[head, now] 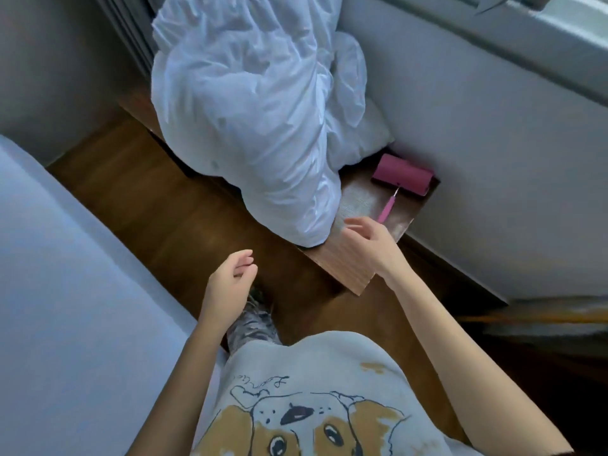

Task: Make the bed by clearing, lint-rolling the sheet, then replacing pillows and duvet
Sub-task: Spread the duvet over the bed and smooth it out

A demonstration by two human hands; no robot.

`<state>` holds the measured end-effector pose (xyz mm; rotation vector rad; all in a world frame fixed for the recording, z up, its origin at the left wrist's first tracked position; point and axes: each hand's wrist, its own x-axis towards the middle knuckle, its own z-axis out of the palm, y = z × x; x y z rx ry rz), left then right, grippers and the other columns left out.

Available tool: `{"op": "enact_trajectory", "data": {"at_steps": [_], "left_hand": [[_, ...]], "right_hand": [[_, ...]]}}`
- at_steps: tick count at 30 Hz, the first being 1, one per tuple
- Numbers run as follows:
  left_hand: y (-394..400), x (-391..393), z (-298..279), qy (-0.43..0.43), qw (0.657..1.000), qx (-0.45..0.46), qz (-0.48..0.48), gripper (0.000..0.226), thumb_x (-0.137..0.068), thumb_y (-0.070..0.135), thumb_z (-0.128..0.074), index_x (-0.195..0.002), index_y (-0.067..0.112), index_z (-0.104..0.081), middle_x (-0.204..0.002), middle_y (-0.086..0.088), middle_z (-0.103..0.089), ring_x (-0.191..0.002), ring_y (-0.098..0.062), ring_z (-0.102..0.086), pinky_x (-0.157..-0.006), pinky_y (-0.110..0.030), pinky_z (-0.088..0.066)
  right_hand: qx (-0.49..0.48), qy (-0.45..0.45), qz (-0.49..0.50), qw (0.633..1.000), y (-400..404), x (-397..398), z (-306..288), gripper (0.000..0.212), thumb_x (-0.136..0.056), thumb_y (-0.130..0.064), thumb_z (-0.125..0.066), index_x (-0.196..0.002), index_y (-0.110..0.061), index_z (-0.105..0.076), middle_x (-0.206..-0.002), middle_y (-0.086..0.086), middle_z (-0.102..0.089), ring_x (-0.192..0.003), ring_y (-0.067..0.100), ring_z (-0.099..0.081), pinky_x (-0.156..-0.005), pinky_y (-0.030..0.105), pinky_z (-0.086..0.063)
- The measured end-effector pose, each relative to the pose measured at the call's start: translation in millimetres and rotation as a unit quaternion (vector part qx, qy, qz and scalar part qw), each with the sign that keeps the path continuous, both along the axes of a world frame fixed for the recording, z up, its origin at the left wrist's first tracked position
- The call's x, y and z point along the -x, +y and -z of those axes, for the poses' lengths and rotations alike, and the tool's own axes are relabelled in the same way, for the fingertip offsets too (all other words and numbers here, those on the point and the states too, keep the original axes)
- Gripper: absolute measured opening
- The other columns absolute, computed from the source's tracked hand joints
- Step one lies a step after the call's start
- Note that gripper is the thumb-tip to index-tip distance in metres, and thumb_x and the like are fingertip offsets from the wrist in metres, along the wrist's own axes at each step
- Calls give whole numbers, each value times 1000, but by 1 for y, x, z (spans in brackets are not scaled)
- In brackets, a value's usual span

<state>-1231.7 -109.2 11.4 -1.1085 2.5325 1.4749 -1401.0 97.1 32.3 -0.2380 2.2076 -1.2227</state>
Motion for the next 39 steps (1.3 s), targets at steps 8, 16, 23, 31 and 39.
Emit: {"op": "enact_trajectory", "data": {"at_steps": [8,16,23,31,39], "left_hand": [[-224,115,-30,42,994,49,88,36,-99,18,-54,-135,16,-53,-123,10,-55,-112,-4,-51,-89,-15,-39],[-362,252,-59,57,984,96,141,43,-97,26,-56,-139,20,-49,-129,3,-48,-121,-15,-49,-99,-34,-42],[-380,349,-53,70,966,150,199,50,-94,27,-61,-141,17,-45,-146,-1,-38,-132,-15,-37,-103,-26,-30],[-421,462,-39,90,959,229,144,72,-85,37,-72,-145,19,-38,-140,-15,-36,-129,-28,-35,-106,-42,-36],[-502,503,-15,0,993,-20,119,100,-69,61,-79,-150,39,-23,-152,11,-35,-137,-11,-38,-111,-43,-34]], "right_hand": [[19,15,227,974,-156,50,9,43,-94,-35,-58,-133,-20,-51,-134,-4,-54,-109,4,-50,-87,21,-36],[-35,92,325,941,-222,133,-12,47,-95,-33,-56,-139,-18,-46,-138,-5,-51,-126,11,-46,-94,23,-34],[-42,129,395,909,-234,270,7,53,-92,-31,-60,-140,-15,-44,-137,4,-49,-124,19,-48,-93,24,-35],[-232,56,307,921,-244,409,51,96,-80,-54,-68,-151,-12,-18,-149,20,-33,-134,38,-37,-106,47,-32],[-58,-42,411,909,-285,430,82,47,-75,-49,-68,-110,-19,-64,-106,-1,-69,-99,20,-65,-83,37,-53]]}}
